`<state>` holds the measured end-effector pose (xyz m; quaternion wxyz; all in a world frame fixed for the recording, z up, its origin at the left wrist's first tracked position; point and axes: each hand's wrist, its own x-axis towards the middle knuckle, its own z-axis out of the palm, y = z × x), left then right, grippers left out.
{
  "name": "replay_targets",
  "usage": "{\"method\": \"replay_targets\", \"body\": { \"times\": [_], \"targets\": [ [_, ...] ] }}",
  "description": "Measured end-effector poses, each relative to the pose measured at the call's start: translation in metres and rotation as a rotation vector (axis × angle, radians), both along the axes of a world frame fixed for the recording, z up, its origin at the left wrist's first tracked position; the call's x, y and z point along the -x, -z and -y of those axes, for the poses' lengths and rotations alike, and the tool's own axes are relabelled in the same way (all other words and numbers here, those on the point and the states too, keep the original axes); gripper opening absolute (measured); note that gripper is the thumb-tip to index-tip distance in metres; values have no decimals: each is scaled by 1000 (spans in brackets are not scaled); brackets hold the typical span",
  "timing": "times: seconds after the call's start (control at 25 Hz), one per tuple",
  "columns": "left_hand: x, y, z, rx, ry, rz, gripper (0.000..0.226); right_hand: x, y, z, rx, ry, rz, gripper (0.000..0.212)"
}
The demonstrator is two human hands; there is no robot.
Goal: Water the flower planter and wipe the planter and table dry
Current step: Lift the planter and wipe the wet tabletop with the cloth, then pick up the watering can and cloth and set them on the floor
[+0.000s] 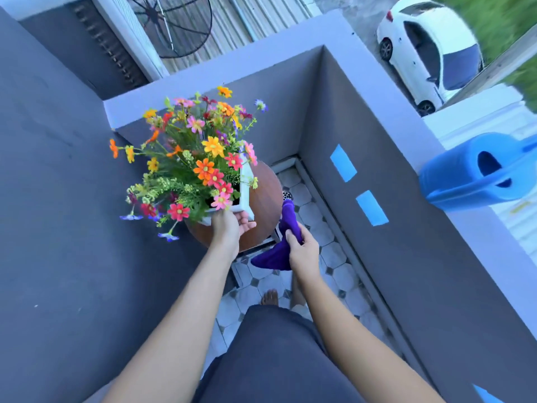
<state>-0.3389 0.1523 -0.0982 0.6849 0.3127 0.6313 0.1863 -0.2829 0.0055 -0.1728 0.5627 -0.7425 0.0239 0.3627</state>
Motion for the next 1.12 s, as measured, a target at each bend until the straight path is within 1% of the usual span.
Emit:
{"method": "replay_targets", "body": {
  "times": [0.12, 0.24, 0.4, 0.56, 0.64, 0.76, 0.84, 0.92, 0.96, 1.04, 1.12],
  "targets": [
    [-8, 13, 10, -5, -67, -27, 36, -2, -9, 19, -43, -29, 9, 32],
    [-21, 28, 19, 14, -106, -48, 31, -5, -19, 42, -26, -2, 6, 30],
    [-40, 36, 25, 70, -114, 23, 31, -13, -29, 73, -5, 17, 23, 32],
    [-41, 43, 35, 97, -80, 11, 33, -31, -45, 96, 9, 63, 84, 32],
    [-39, 43, 40, 105, 0, -7, 38, -37, -58, 105, -17, 103, 115, 32],
    [-42, 38, 57, 79, 140, -33, 37, -42, -77, 113, -77, 148, 131, 30],
    [-48, 31, 79, 80, 295, -65, 37, -45, -93, 118, -106, 172, 156, 29],
    [-58, 13, 106, 38, 478, -84, 28, -51, -112, 129, -137, 202, 194, 27],
    [-65, -1, 120, -22, 555, -78, 24, -57, -123, 138, -148, 214, 222, 27],
    [-82, -42, 141, -165, 617, 11, 20, -70, -146, 158, -168, 241, 279, 26],
    [-106, -90, 165, -222, 597, 189, 21, -89, -170, 186, -159, 278, 347, 24]
  ]
}}
